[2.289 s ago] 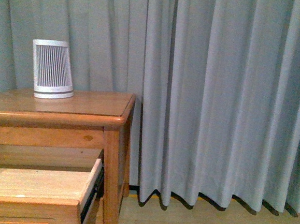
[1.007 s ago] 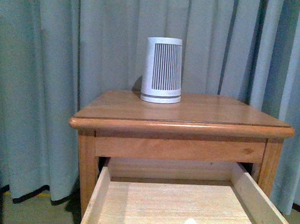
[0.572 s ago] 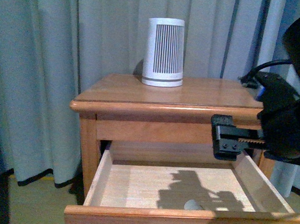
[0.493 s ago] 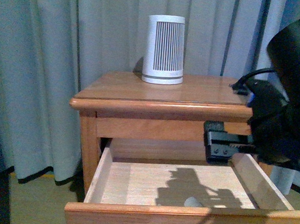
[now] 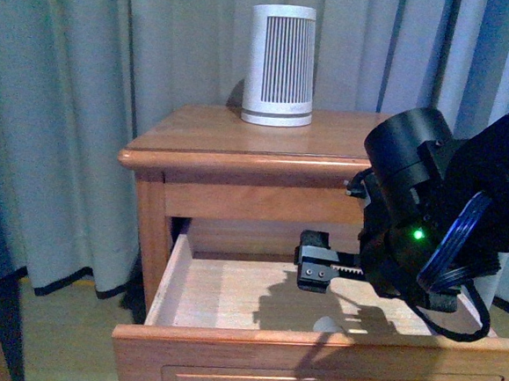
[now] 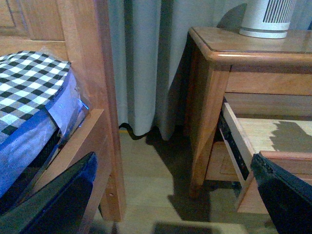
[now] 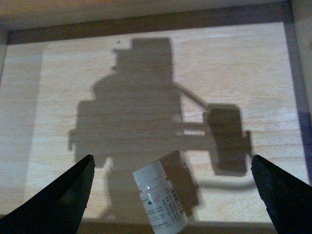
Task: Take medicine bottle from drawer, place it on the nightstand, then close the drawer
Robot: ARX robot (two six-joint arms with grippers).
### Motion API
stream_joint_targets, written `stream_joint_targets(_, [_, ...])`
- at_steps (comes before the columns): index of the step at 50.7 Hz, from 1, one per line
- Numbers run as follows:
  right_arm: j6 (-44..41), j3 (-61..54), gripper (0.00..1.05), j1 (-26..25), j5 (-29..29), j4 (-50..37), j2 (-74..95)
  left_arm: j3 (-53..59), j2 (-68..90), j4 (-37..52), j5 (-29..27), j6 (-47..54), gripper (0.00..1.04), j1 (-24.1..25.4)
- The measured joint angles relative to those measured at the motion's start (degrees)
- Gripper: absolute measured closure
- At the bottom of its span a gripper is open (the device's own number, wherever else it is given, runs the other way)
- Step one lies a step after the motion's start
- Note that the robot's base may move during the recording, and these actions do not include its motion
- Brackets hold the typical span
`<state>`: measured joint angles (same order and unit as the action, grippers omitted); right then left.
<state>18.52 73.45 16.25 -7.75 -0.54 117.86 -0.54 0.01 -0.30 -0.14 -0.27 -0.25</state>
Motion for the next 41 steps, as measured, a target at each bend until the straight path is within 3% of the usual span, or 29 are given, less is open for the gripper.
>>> stream_joint_targets(39, [3.63,9.57,0.07,3.43,-2.78,4.87,13.00,0.00,0.00,-0.02,0.00,0.02,0.07,0.00])
stream_joint_targets(41, [3.58,9.57,0.11,3.52,-3.04,4.87,13.03,0.00,0.00,-0.02,-0.02,0.02,0.07,0.00])
